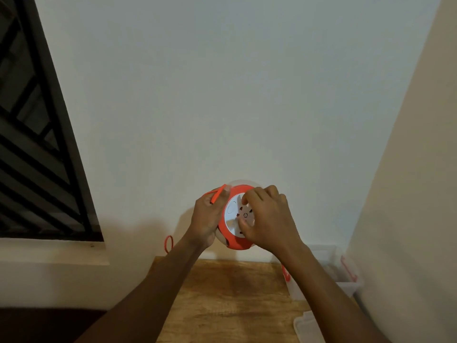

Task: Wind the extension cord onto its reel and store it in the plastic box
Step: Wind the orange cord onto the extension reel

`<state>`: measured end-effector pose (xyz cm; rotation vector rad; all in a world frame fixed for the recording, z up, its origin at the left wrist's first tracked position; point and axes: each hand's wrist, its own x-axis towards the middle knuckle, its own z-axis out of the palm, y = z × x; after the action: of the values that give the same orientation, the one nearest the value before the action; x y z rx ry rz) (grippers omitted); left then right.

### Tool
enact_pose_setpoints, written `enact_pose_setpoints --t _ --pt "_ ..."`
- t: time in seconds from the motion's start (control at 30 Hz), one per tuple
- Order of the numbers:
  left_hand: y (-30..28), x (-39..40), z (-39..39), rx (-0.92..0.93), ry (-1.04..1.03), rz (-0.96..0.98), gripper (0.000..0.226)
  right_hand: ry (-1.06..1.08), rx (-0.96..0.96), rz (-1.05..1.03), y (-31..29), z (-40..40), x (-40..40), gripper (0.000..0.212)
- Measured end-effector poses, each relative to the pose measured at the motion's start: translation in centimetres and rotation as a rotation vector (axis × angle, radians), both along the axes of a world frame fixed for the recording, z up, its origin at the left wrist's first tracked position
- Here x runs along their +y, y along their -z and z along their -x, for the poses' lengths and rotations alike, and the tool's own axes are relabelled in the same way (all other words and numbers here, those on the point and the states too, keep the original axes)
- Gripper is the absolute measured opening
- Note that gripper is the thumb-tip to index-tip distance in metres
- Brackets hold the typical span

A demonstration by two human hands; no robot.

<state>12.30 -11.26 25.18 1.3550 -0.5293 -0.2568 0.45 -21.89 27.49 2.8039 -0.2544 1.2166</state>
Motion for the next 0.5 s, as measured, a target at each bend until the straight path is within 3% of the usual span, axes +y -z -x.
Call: enact_pose_setpoints --t 0.23,0.4,0.5 --pt "-0.1 0.1 0.0 -0.022 -0.020 -0.022 0.030 0.028 0.068 0.100 0.4 -0.5 0.7 0.056" --pt "-0.3 0.1 0.3 -0.039 -0.027 -0.048 0.032 0.064 -0.015 0.220 0.5 -1.3 0.3 0.054" --pt "-0.7 0.3 0.6 -0.050 -0.034 -0.059 0.032 0.137 -0.065 0.103 0.2 -1.8 0.0 0.053"
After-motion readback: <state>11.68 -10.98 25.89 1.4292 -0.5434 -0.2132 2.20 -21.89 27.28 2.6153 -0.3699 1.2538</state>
